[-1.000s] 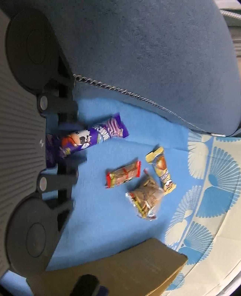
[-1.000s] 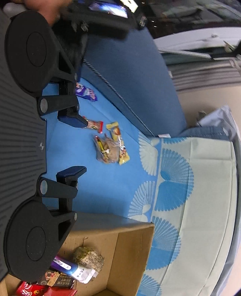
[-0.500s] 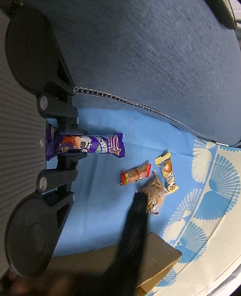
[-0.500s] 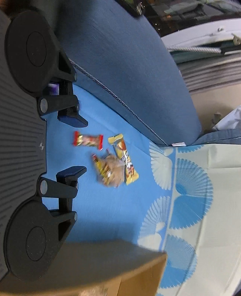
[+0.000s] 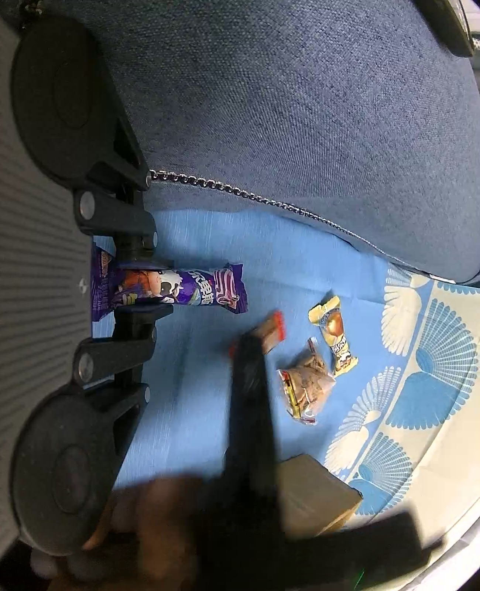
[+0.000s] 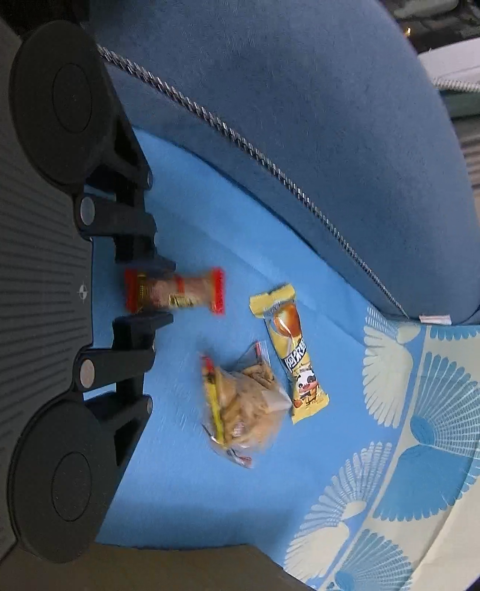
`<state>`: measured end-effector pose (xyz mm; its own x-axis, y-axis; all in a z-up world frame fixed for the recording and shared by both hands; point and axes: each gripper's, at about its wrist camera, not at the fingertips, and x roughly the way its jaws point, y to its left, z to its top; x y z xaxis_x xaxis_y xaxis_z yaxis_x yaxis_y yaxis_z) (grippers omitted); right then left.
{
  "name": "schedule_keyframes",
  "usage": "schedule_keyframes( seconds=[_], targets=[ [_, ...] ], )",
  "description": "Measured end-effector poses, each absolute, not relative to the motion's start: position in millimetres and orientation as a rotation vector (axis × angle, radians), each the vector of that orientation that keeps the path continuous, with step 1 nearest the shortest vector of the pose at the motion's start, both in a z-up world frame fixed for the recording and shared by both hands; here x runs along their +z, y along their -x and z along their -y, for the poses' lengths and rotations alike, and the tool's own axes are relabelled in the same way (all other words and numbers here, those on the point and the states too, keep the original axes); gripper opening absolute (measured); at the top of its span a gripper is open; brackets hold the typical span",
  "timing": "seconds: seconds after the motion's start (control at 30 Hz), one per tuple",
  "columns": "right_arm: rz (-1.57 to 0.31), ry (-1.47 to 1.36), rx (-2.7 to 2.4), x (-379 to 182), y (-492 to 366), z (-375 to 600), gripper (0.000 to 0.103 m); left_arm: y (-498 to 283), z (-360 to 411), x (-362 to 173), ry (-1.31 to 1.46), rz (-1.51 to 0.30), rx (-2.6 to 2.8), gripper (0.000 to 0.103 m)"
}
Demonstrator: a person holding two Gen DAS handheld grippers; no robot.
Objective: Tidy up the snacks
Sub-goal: 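Grasp the purple candy bar with the left tool while the right tool grasps the small red-topped snack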
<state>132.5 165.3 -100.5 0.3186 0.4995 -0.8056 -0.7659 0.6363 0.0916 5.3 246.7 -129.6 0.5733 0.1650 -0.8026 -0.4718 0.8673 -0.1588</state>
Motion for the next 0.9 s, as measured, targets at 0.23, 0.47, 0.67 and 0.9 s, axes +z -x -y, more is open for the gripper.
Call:
schedule_keyframes(
  seconds=[0.23,0.47,0.67,0.9],
  targets=[
    [-0.961,0.329,0.886,-67,-105,-103,0.017,-2,-250,-130,0.434,-0.872,0.328,0.019],
    [-0.939,0.331,0.914,-57,-57,-45,0.007,-4,-251,-133,0.482,-0.889,0.3,0.019],
    [-0.972,0.139,0.802,-88,-57,-18,0.017,-2,-247,-132,0.482,-0.906,0.267,0.019],
    [-0.887,0.151,0.857,-84,-55,-43,0.054,-9,-236,-134,0.409,-0.939,0.264,0.032]
  ],
)
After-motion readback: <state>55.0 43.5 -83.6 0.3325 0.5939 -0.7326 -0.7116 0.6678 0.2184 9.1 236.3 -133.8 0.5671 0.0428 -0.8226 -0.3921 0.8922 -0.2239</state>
